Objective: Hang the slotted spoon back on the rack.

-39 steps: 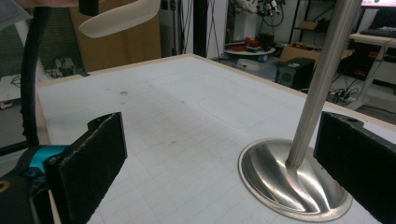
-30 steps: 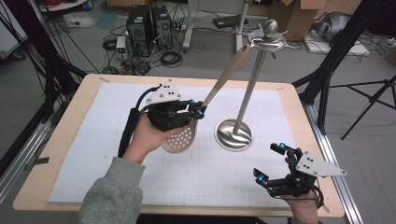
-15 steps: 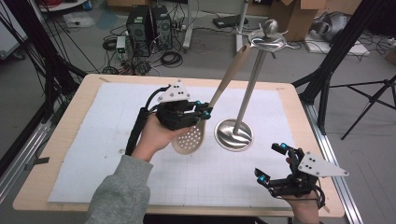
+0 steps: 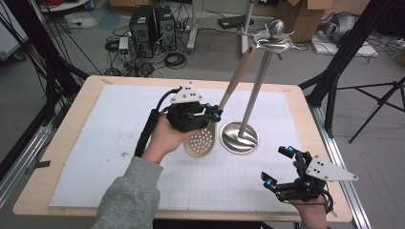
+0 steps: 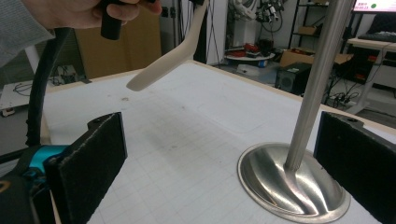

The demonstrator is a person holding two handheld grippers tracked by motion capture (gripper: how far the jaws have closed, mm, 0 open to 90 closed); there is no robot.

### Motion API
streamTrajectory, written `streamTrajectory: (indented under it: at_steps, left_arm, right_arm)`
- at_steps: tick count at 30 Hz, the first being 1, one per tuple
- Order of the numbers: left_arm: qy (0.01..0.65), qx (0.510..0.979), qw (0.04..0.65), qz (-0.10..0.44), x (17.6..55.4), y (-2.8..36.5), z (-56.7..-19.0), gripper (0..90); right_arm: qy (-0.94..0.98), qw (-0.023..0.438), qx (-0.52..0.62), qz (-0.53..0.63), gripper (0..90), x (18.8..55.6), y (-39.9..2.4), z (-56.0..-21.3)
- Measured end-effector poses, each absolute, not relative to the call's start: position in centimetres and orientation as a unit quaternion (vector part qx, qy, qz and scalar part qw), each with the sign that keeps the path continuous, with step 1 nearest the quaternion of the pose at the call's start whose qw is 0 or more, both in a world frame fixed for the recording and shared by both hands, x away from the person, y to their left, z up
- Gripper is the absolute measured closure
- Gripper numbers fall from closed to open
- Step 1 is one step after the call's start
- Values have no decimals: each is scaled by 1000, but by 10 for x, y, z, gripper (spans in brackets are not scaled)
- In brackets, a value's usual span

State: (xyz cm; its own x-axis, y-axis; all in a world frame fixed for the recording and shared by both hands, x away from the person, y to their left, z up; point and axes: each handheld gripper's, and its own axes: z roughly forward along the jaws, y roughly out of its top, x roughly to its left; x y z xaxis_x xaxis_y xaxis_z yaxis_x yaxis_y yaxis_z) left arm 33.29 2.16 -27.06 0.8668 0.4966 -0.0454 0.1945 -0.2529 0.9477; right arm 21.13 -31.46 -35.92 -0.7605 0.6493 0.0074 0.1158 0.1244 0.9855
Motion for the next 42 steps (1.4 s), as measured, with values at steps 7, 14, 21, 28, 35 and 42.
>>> streamTrajectory:
  at_steps: [7, 14, 21, 28, 35, 42]
  left_arm:
    - [229, 785, 561, 128, 335, 11, -270, 779]
    - [234, 788, 555, 128, 340, -1, -271, 778]
    - [236, 788, 553, 128, 344, -9, -274, 777]
    - [236, 788, 554, 129, 345, -12, -275, 776]
    - [217, 792, 554, 136, 344, -13, -276, 735]
    - [186, 799, 551, 151, 338, -9, -276, 547]
  right_arm:
    - [715, 227, 269, 604, 15, 210, -318, -357]
    - [711, 227, 269, 609, 15, 209, -320, -356]
    - [710, 224, 273, 609, 15, 209, -321, -357]
    - [712, 224, 270, 608, 15, 210, -320, -358]
    - [712, 223, 272, 608, 15, 210, -319, -358]
    - [713, 223, 271, 607, 15, 210, -319, -358]
